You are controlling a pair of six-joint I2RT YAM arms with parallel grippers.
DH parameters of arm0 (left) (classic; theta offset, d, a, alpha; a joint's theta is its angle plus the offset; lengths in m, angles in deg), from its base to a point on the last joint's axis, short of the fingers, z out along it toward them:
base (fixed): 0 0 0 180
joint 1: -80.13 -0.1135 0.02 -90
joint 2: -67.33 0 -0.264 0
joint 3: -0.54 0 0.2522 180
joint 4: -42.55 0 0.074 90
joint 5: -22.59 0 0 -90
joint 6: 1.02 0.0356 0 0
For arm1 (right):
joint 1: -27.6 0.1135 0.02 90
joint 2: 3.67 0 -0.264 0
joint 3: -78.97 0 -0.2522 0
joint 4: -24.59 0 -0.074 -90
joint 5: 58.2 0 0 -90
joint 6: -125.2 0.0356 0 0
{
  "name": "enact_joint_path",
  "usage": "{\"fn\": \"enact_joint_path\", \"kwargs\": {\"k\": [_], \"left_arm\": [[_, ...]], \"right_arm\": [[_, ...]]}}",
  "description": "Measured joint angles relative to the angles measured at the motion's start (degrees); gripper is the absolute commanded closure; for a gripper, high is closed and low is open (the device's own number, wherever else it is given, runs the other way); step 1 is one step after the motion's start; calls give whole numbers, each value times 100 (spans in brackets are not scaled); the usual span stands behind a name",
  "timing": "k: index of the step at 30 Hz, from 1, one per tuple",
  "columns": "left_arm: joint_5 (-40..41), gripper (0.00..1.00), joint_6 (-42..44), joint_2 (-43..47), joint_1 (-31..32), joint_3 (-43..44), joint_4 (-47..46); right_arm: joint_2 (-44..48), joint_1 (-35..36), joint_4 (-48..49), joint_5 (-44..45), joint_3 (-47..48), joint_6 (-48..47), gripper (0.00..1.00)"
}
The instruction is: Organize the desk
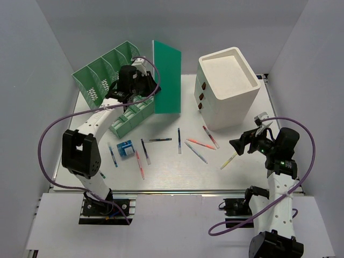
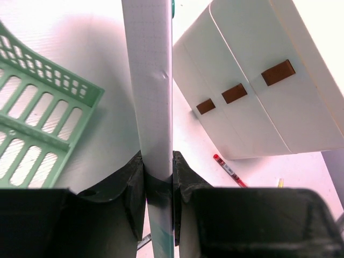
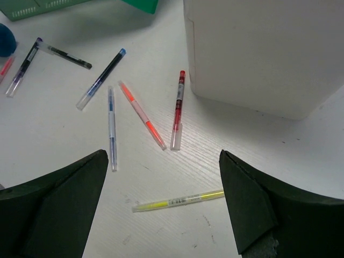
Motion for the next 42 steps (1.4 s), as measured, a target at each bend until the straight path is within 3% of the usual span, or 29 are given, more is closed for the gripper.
{"fn": "enact_joint_path", "kwargs": {"k": [12, 17, 27, 35, 42], "left_arm": [[503, 100, 63, 907, 26, -55, 328], [920, 100, 118, 1425, 26, 11, 424], [1930, 100, 160, 2159, 24, 11, 409], [2402, 100, 330, 2465, 26, 9, 474], [2874, 100, 520, 2848, 26, 7, 608]], "right_arm": [[-28, 0, -138, -122, 0, -76, 11], [13, 0, -153, -179, 0, -122, 31], [72, 31, -219, -249, 0, -101, 40], [85, 59, -216, -256, 0, -116, 68], [76, 162, -216, -267, 0, -96, 73]]}}
